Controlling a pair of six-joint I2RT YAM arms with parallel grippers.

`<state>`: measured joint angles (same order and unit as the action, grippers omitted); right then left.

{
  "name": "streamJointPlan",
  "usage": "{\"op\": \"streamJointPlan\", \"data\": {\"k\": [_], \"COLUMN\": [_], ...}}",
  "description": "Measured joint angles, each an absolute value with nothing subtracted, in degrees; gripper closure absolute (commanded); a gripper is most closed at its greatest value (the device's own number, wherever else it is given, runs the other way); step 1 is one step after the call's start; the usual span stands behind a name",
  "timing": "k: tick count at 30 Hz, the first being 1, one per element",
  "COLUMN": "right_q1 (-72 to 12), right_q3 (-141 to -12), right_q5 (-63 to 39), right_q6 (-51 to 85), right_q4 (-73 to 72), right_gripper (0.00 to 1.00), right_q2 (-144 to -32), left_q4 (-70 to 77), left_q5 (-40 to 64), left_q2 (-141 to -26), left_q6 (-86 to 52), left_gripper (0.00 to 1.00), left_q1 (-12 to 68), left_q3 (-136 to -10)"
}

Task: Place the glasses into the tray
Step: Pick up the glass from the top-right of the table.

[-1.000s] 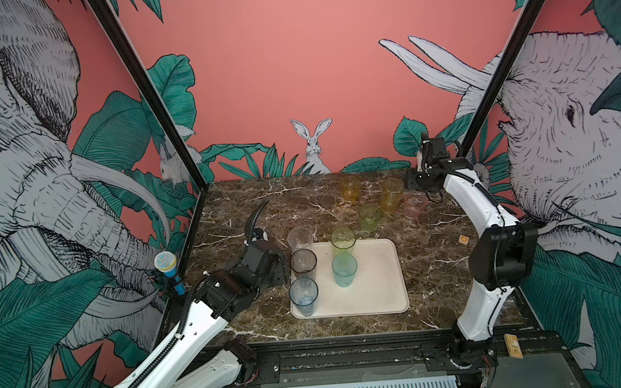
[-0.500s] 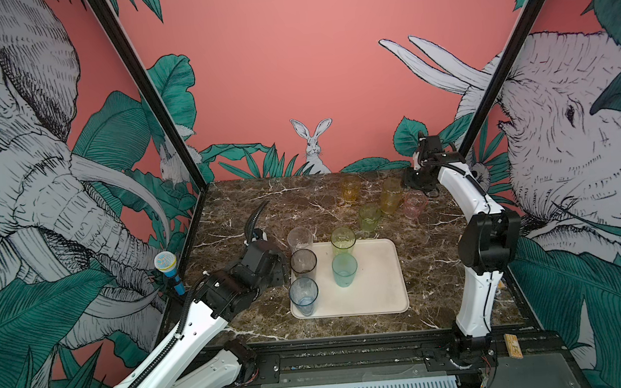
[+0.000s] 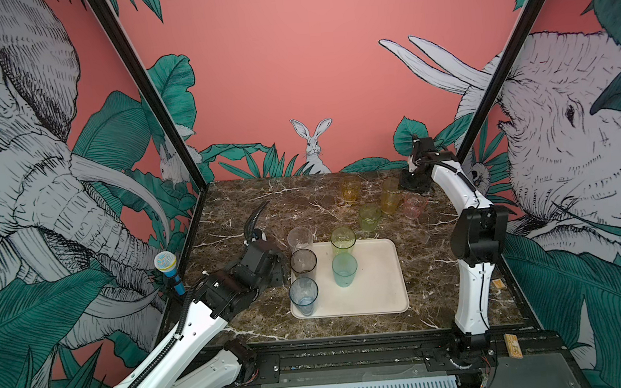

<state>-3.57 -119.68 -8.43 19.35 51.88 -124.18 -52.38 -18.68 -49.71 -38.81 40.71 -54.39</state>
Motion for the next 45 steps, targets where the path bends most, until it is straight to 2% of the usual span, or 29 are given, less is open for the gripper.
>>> {"op": "streamJointPlan", "data": {"k": [18,39,45], "right_q1": [-3.57,-3.62,-3.68], "right_q3": [-120.75,-120.77,-121.3], "right_q5": [-9.34,-9.89,-9.82], "right_q6": [20.45,20.36,20.27], "right_q4": [52.01,51.7,52.05], "right_gripper": [0.82,0.83,0.9], "right_q2": [-125.62,-126.63,-127.74], "left_q4": [-53.19,-53.52,-53.54], "left_q5": [-19.05,-19.14,-19.16], "left_q2": [-47.9,-46.89,-46.7], "left_q6": [-38.83,-38.85,-38.87], "left_gripper": [0.29,0.28,0.28], "left_q1": [40.71,40.71,40.71], "left_q3": [-54.39,-54.39,-54.39]}}
